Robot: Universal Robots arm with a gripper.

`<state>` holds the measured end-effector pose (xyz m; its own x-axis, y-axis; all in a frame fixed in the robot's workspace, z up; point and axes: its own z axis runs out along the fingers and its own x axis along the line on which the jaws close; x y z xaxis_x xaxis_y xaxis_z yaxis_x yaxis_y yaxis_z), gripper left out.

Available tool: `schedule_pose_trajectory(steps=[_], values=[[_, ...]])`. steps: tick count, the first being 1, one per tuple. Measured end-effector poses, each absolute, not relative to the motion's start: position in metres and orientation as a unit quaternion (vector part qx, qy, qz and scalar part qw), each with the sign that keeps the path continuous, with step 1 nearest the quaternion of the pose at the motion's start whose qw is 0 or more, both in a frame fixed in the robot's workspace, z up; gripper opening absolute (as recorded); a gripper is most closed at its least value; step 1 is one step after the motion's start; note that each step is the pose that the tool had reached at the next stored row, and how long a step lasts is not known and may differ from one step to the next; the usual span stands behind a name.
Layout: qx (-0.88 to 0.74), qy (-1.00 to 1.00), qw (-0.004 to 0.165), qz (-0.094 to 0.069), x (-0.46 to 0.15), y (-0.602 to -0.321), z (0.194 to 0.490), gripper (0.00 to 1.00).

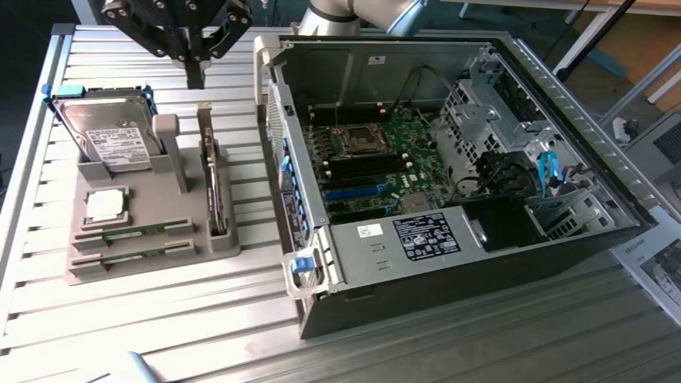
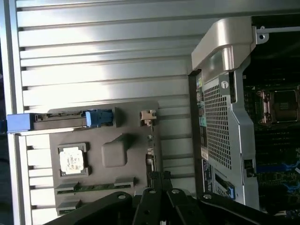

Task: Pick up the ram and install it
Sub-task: 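Reach for the ram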

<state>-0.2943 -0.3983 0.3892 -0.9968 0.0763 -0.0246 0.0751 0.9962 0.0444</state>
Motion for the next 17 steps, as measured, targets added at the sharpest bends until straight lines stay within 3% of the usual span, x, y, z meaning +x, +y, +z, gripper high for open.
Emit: schedule_pose_trajectory(steps=[12, 17], values=[[0.038, 0.999, 0.013, 0.022, -0.342, -0.399, 0.388, 0.10], [0.038, 0.999, 0.013, 0.020, -0.342, -0.431, 0.388, 0.10]])
